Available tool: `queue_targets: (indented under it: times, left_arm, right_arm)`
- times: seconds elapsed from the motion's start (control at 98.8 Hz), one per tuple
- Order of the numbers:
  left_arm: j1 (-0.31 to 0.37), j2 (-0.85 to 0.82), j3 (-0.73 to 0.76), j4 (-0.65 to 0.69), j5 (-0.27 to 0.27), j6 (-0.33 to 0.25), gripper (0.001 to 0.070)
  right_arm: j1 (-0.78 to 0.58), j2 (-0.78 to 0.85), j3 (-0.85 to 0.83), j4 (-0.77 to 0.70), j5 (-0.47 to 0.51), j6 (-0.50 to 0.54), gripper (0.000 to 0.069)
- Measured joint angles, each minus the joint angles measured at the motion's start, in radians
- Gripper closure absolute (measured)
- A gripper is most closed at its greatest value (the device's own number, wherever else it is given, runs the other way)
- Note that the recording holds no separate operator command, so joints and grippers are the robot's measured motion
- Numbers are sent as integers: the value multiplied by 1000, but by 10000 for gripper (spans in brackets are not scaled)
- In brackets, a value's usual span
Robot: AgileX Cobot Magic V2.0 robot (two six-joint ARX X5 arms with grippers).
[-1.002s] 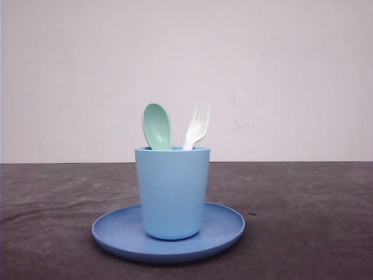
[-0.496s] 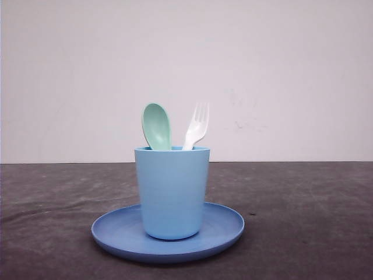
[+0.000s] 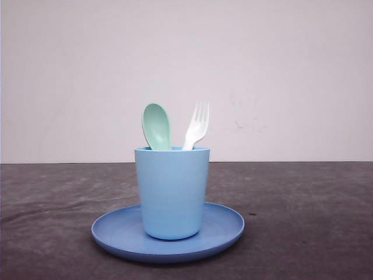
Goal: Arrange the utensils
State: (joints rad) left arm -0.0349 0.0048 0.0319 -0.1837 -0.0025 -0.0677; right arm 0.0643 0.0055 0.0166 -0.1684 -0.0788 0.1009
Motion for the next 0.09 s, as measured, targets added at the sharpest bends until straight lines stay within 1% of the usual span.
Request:
queue_targets:
  times: [0.091]
  left_arm:
    - [0,0,0,0,0,0,687]
  right_arm:
    - [0,0,0,0,0,0,677]
